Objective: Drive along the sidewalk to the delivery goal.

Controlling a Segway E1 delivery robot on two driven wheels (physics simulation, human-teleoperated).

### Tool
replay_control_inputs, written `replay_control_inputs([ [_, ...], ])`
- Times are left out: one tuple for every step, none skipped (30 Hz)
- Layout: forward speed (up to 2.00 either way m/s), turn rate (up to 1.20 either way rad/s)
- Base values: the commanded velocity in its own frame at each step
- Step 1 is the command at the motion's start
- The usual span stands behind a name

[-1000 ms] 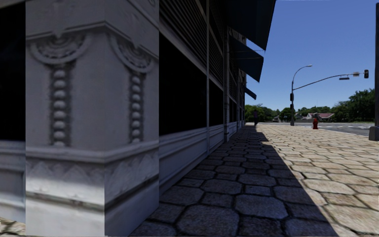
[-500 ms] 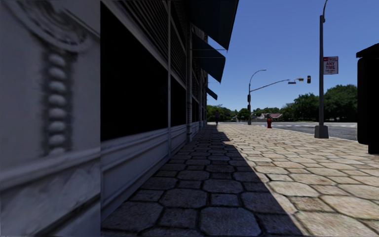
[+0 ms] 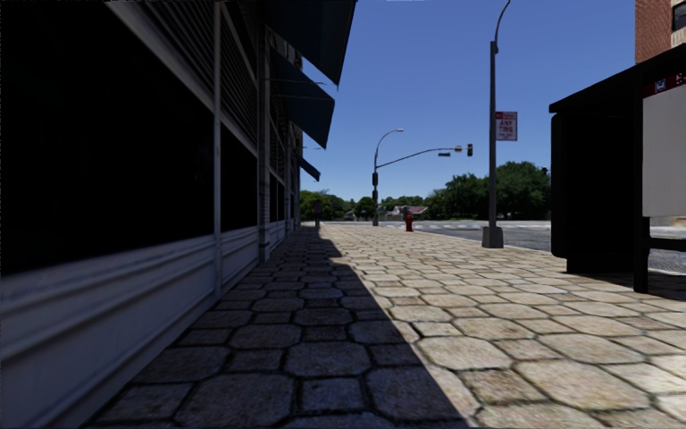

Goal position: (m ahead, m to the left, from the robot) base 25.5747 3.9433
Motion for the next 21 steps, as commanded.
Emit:
replay_control_inputs([
  [0.88,-0.49],
  [0.89,-0.42],
  [0.9,-0.31],
  [0.9,-0.31],
  [0.91,-0.12],
  [1.0,0.0],
  [1.06,0.0],
  [1.07,0.0],
  [1.07,0.0],
  [1.08,0.0],
  [1.08,0.0],
  [1.15,0.0],
  [1.39,0.0],
  [1.39,0.0],
  [1.55,0.0],
  [1.39,0.0],
  [1.16,0.0],
  [1.08,0.0],
  [1.08,0.0],
  [1.18,0.0],
  [1.36,0.0],
])
